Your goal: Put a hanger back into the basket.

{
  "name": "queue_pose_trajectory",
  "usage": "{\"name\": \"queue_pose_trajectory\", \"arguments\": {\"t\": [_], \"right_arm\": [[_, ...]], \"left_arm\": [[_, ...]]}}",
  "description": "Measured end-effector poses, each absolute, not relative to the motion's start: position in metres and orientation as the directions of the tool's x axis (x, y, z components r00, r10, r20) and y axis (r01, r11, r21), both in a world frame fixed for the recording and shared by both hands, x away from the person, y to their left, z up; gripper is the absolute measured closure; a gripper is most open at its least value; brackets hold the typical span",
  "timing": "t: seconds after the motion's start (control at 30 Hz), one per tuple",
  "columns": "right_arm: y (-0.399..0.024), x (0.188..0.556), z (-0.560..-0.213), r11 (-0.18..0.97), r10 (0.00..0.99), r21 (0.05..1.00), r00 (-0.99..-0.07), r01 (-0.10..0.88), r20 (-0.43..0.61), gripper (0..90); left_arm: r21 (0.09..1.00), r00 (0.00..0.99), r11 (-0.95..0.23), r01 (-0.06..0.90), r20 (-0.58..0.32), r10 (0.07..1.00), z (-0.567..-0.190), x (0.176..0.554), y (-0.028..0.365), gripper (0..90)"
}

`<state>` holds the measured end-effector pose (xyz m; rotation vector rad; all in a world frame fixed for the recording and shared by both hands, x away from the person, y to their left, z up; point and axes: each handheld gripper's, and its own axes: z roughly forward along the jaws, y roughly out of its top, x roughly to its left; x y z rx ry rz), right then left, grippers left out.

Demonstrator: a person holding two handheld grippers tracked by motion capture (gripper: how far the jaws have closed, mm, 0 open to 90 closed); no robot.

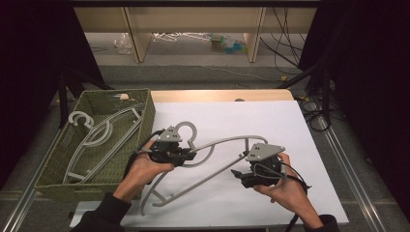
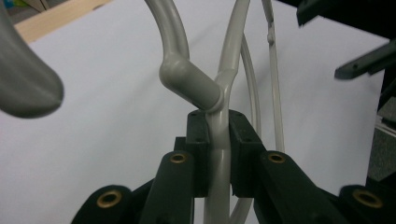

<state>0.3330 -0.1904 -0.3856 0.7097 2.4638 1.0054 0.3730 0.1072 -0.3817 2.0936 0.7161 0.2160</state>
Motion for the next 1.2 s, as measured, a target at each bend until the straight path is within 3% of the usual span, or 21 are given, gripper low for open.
{"name": "queue_pose_trajectory", "arguments": {"t": [0.53,0.83,1.2], "right_arm": [[-0.194,0.317,-0.402,0.61,0.583,0.718,-0.803,0.335,-0.121,29.5],[-0.196,0.317,-0.406,0.61,0.581,0.715,-0.807,0.342,-0.11,29.0],[-0.195,0.318,-0.41,0.615,0.579,0.703,-0.81,0.358,-0.095,29.0]], "left_arm": [[0.848,0.776,-0.281,0.449,-0.213,0.594,-0.328,0.365,0.138,80.4],[0.866,0.73,-0.245,0.436,-0.181,0.659,-0.291,0.37,0.18,80.4],[0.872,0.596,-0.21,0.443,-0.111,0.795,-0.26,0.377,0.257,80.3]]}}
